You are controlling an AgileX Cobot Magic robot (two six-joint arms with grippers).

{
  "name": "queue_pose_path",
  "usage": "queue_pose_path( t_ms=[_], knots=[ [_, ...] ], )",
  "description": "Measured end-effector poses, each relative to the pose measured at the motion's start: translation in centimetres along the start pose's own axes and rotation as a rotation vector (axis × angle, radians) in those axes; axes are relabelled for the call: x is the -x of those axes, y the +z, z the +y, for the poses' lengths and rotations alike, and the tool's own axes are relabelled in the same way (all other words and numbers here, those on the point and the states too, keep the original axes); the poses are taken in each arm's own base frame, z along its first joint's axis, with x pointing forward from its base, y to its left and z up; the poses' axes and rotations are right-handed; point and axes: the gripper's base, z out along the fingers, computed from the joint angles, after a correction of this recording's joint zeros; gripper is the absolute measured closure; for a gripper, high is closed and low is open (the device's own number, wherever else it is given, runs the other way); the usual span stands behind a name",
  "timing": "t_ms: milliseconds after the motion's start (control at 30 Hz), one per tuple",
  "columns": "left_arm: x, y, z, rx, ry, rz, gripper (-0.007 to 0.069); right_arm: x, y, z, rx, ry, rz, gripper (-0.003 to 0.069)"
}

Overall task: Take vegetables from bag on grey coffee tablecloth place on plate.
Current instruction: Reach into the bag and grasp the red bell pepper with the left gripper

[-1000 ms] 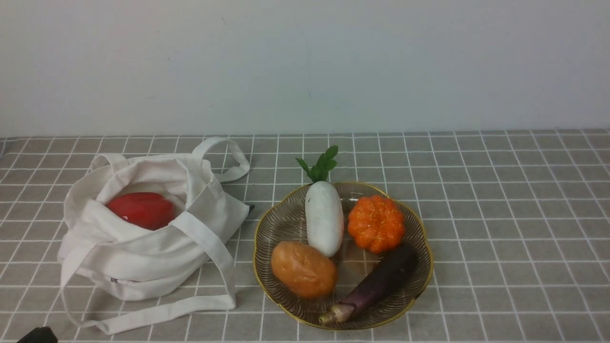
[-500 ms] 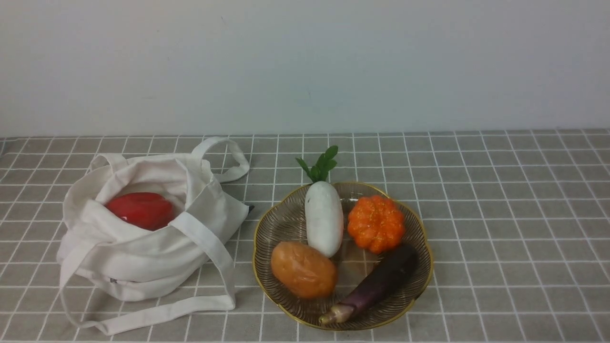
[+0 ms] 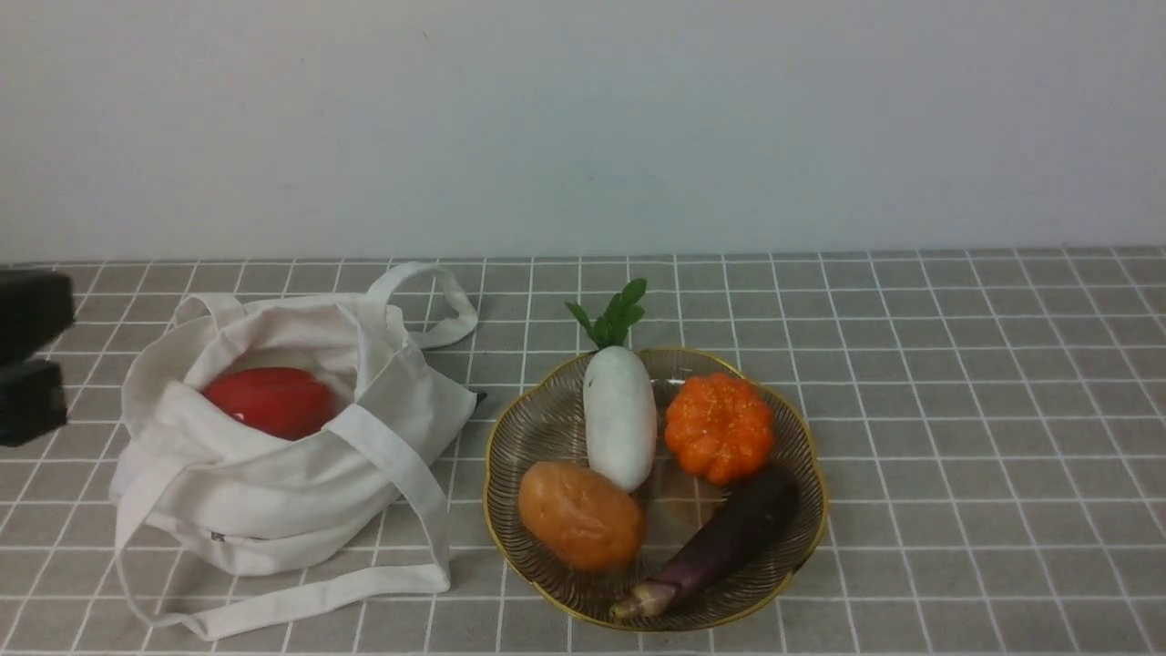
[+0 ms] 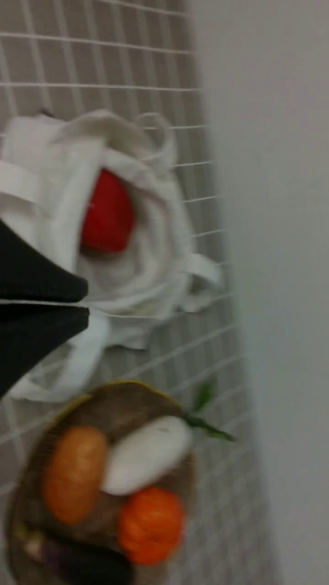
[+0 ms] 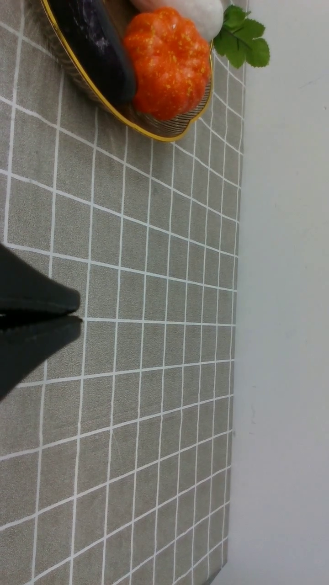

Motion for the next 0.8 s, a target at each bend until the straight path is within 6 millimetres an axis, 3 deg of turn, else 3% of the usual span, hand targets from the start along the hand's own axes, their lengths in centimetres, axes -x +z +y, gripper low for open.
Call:
queue_pose_path(
  t_ms=[133, 200, 367, 400, 467, 600, 800],
  knots=[
    [1.2, 3.1, 1.2, 0.024, 0.052, 0.233, 0.0629, 0.0, 0.0, 0.0, 0.0, 0.0, 0.0, 0.0678],
    [2.0, 5.6, 2.0, 0.028, 0.063, 0.347, 0.0629, 0.0, 0.0, 0.0, 0.0, 0.0, 0.0, 0.0678],
    [2.8, 10.3, 2.9, 0.01, 0.048, 0.449, 0.0629, 0.0, 0.0, 0.0, 0.0, 0.0, 0.0, 0.0678],
    [2.9, 10.2, 2.9, 0.01, 0.048, 0.447, 0.0628, 0.0, 0.0, 0.0, 0.0, 0.0, 0.0, 0.0678],
    [2.9, 12.0, 3.2, 0.008, 0.045, 0.479, 0.0615, 0.0, 0.0, 0.0, 0.0, 0.0, 0.0, 0.0678],
    [2.7, 15.4, 4.0, 0.018, 0.056, 0.507, 0.0522, 0.0, 0.0, 0.0, 0.0, 0.0, 0.0, 0.0678],
    [1.4, 20.3, 5.0, 0.04, 0.091, 0.535, 0.0262, 0.0, 0.0, 0.0, 0.0, 0.0, 0.0, 0.0678]
  ],
)
